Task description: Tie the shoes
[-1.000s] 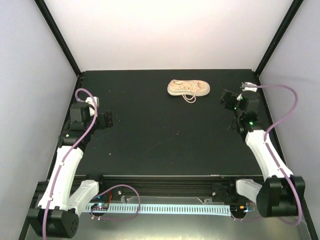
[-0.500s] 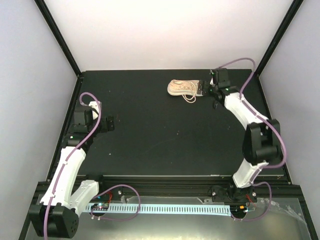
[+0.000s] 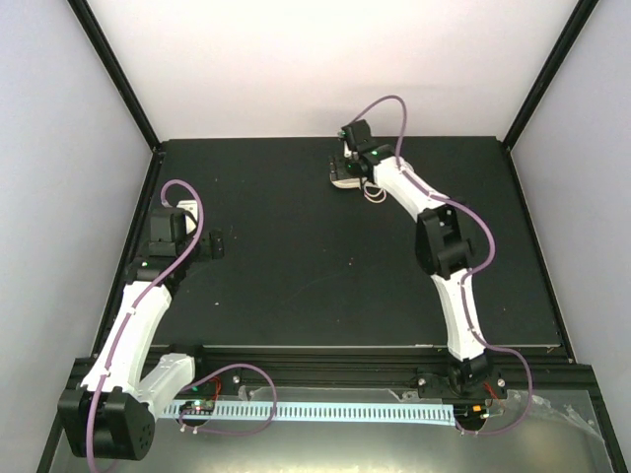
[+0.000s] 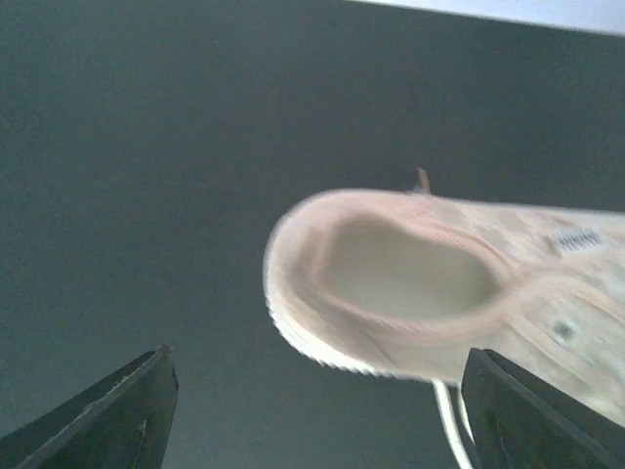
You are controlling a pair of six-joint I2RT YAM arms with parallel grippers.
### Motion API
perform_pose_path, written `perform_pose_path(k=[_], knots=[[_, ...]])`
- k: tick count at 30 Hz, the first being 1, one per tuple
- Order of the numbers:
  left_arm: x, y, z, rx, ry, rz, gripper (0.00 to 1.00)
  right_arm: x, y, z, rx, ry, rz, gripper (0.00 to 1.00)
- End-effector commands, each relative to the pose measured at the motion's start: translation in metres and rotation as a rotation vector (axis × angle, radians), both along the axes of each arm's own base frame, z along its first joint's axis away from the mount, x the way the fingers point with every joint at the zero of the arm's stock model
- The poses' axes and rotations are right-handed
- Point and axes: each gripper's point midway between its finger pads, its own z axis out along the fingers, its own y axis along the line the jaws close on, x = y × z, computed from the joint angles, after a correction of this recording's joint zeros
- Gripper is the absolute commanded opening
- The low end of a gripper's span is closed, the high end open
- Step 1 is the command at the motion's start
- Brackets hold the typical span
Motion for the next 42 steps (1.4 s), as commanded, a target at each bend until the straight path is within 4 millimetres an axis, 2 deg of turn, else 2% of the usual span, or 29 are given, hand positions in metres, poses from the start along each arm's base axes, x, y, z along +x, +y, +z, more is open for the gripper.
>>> perform_pose_path(k=[1, 5, 12, 16, 18, 23, 27, 30, 31, 34, 36, 37, 41, 42], knots=[[0.003, 0.004, 0.015, 0.022, -0.033, 0.006, 0.99, 0.011, 0.007, 0.002, -0.156, -0.023, 0.003, 0.82], [0.003, 0.004, 0.015, 0.027, -0.030, 0.009, 0.99, 0.022, 0.010, -0.002, -0.191, -0.028, 0.013, 0.82], [0.002, 0.007, 0.018, 0.036, -0.040, 0.022, 0.99, 0.028, 0.014, -0.009, -0.210, -0.033, 0.042, 0.80], [0.001, 0.007, 0.019, 0.038, -0.045, 0.022, 0.99, 0.030, 0.026, -0.032, -0.196, 0.014, 0.109, 0.80], [0.001, 0.008, 0.021, 0.040, -0.054, 0.022, 0.99, 0.031, 0.029, -0.032, -0.186, 0.020, 0.122, 0.79], [0.001, 0.006, 0.020, 0.034, -0.053, 0.016, 0.99, 0.033, 0.020, -0.033, -0.173, 0.021, 0.089, 0.60], [0.002, 0.006, 0.022, 0.034, -0.058, 0.016, 0.99, 0.038, 0.012, -0.037, -0.131, 0.051, 0.075, 0.32], [0.001, 0.007, 0.022, 0.035, -0.058, 0.018, 0.99, 0.037, 0.005, -0.037, -0.103, 0.062, 0.059, 0.07], [0.001, 0.007, 0.022, 0.037, -0.058, 0.019, 0.99, 0.037, 0.003, -0.036, -0.100, 0.062, 0.054, 0.02], [0.001, 0.009, 0.021, 0.043, -0.059, 0.026, 0.99, 0.032, 0.003, -0.025, -0.083, 0.046, 0.070, 0.02], [0.000, 0.009, 0.021, 0.045, -0.057, 0.031, 0.99, 0.028, 0.006, -0.008, -0.065, 0.027, 0.098, 0.02], [0.000, 0.010, 0.020, 0.046, -0.057, 0.032, 0.99, 0.025, 0.007, 0.012, -0.045, -0.004, 0.106, 0.02], [0.000, 0.011, 0.021, 0.049, -0.059, 0.036, 0.99, 0.003, 0.004, 0.067, 0.009, -0.083, 0.135, 0.02], [0.000, 0.011, 0.020, 0.050, -0.059, 0.037, 0.99, -0.004, 0.002, 0.086, 0.024, -0.109, 0.139, 0.02]])
